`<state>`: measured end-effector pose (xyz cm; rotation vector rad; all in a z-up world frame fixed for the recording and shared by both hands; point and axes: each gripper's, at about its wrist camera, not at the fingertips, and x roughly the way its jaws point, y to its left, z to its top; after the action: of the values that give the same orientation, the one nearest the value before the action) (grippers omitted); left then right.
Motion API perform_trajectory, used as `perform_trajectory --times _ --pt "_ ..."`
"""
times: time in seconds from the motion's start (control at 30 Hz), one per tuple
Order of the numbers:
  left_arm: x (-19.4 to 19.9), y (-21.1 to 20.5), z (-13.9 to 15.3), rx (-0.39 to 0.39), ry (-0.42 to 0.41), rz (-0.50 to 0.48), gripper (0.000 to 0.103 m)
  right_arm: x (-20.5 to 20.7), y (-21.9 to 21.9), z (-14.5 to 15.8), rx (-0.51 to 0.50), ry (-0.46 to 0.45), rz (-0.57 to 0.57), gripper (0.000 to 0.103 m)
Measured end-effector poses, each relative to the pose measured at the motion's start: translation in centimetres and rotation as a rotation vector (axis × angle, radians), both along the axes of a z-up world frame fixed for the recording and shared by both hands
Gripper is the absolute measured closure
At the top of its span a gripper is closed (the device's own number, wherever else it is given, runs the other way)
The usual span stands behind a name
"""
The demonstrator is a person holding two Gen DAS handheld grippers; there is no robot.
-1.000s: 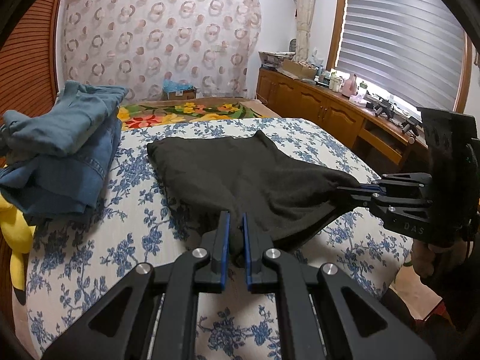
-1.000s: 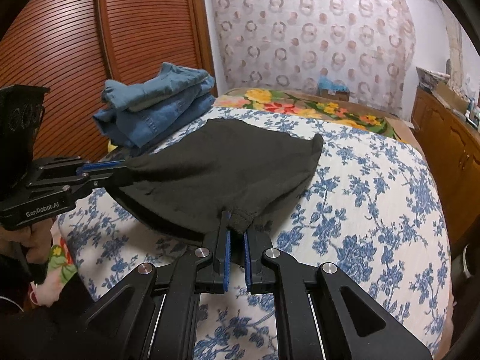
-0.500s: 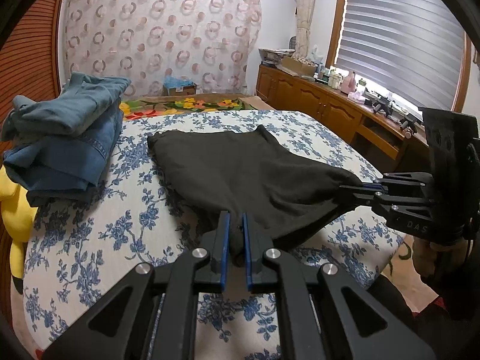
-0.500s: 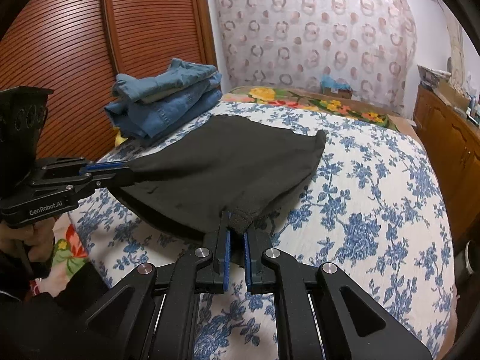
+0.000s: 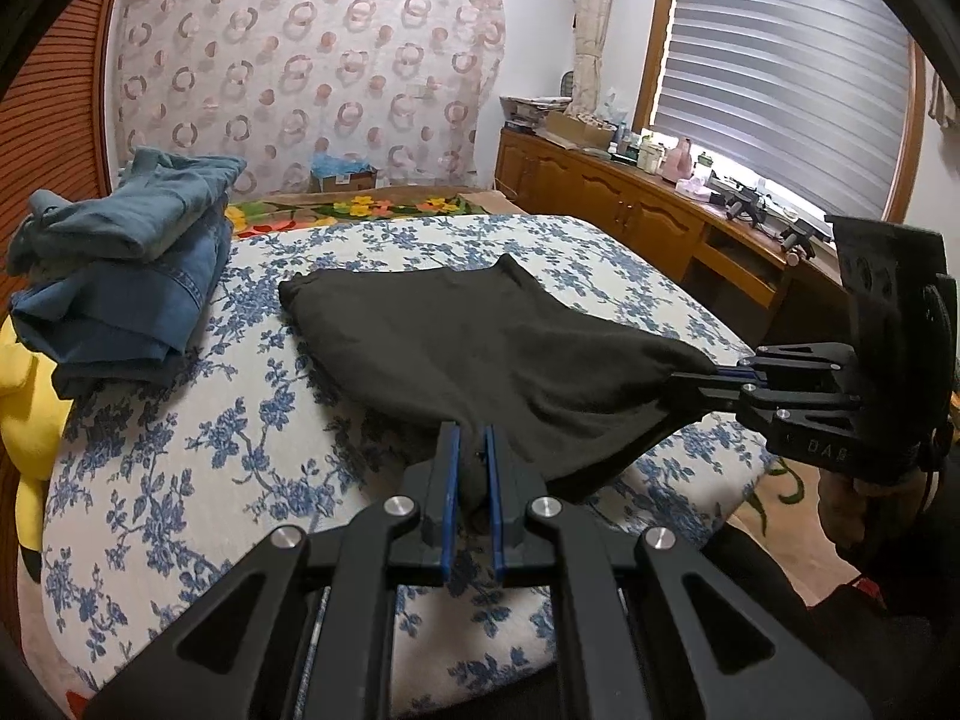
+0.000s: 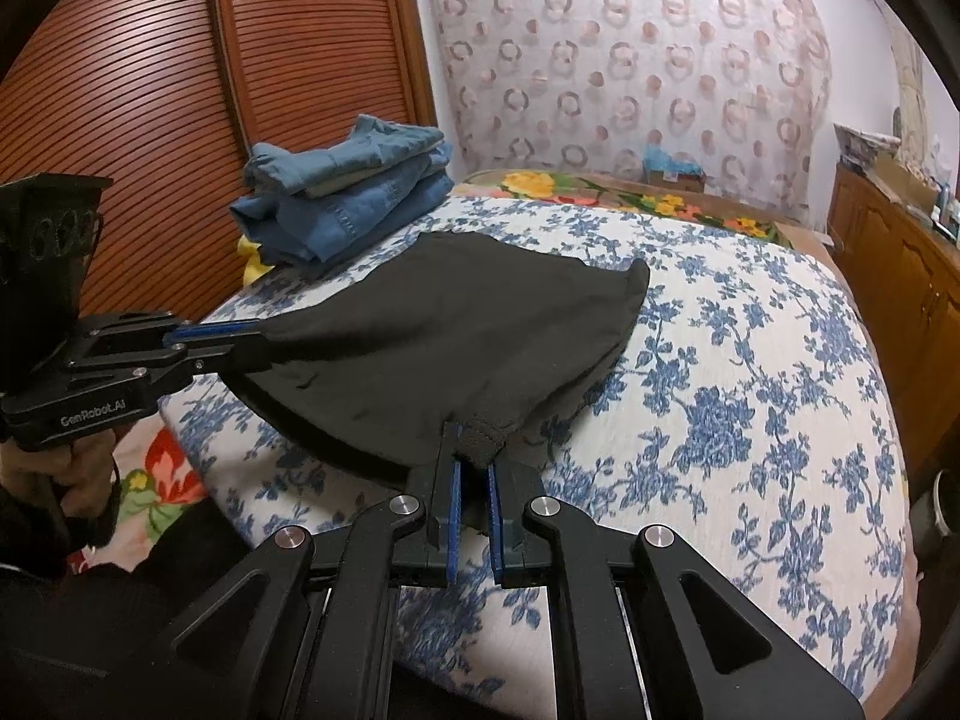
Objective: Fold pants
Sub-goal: 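Carry the held end over the garment's waistband and lower it with both grippers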
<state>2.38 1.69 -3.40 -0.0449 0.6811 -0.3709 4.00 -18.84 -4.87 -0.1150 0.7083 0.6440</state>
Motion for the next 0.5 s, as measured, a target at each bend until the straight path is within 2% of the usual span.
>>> perform_trajectory --times 0.37,0.5 --pt "-1.8 -0.8 2.1 -0.002 -0.041 -0.026 0.099 -2.0 -0.8 1.7 0.027 -0.030 -0.003 0.099" --pt "-1.6 -0.9 2.2 -0.004 -0.031 -0.021 0.098 -1.8 -0.9 1.9 0.024 -0.034 -0.008 0.099"
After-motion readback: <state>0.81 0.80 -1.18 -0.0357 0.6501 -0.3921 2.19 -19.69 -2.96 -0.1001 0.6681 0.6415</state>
